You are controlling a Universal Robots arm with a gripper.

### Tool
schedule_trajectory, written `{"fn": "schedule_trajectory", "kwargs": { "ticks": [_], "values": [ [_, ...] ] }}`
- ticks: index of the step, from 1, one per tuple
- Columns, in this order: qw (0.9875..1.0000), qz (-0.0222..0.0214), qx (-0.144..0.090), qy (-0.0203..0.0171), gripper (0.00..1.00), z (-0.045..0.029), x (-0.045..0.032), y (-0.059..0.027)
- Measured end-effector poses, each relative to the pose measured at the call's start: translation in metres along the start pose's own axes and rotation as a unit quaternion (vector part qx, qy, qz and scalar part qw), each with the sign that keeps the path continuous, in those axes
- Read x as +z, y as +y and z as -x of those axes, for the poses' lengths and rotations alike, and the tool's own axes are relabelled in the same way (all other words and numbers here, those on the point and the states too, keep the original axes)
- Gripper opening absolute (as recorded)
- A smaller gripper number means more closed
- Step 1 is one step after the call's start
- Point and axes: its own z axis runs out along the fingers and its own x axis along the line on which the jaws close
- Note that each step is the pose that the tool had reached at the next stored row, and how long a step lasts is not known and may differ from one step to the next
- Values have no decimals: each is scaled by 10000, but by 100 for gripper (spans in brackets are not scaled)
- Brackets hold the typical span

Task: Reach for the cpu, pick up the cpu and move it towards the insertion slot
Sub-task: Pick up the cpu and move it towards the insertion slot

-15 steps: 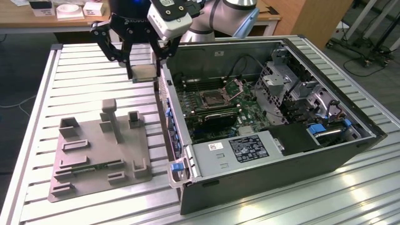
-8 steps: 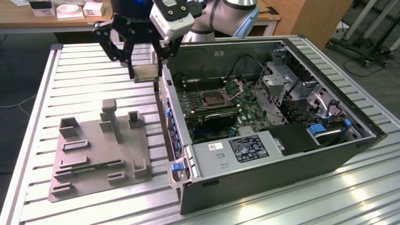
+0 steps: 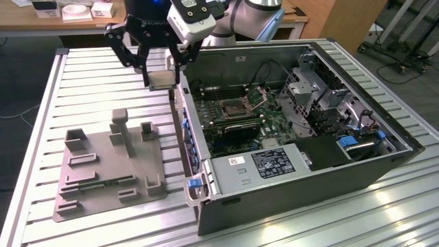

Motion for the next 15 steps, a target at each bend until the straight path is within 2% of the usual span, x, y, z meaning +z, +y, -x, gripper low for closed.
{"fn": "schedule_trajectory", "kwargs": {
  "ticks": [15],
  "values": [
    [10000,0,0,0,54,61,4,1]
  ]
}}
